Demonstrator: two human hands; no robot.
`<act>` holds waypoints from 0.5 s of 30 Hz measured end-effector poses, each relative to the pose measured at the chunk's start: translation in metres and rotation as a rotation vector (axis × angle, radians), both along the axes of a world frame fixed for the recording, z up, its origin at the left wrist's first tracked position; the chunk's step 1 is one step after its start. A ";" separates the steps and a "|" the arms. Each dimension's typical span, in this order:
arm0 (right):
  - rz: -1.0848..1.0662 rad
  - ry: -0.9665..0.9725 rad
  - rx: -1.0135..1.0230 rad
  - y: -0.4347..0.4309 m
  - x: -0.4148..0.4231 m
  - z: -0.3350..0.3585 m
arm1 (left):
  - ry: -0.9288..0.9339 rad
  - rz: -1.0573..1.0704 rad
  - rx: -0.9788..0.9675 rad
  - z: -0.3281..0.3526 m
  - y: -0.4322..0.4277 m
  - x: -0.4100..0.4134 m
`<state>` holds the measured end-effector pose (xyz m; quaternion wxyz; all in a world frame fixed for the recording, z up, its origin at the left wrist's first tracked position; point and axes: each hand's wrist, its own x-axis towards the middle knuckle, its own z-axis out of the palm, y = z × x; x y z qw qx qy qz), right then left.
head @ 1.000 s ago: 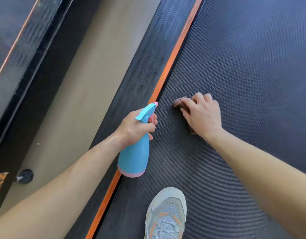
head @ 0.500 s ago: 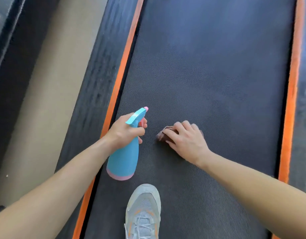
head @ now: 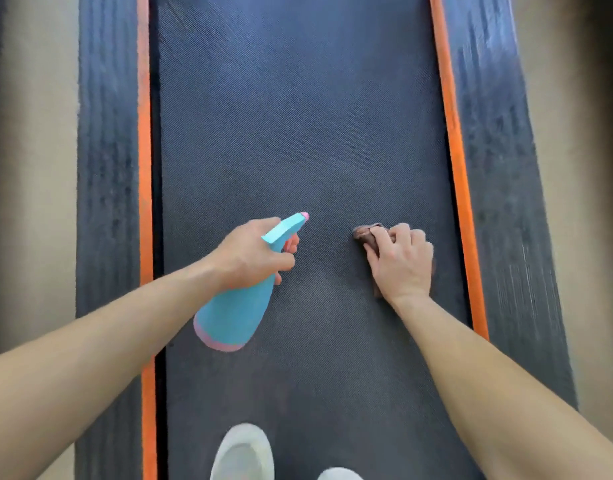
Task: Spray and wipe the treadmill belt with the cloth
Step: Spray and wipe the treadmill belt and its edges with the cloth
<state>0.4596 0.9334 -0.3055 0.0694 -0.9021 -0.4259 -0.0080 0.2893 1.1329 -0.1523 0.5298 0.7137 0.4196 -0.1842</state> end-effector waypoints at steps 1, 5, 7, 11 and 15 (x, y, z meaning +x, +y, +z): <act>0.015 0.007 0.021 0.000 -0.001 0.000 | -0.007 0.033 -0.019 0.003 -0.003 0.001; 0.017 -0.035 0.014 -0.001 0.004 -0.007 | -0.029 0.086 -0.054 -0.009 -0.001 0.018; 0.020 -0.041 0.020 -0.003 0.005 -0.009 | -0.048 0.045 -0.071 -0.019 -0.001 0.028; 0.009 0.015 -0.039 0.001 0.008 0.000 | -0.069 0.011 -0.042 -0.023 -0.008 0.032; -0.041 0.195 -0.240 0.003 0.001 0.021 | -0.049 -0.020 -0.050 -0.021 -0.028 0.019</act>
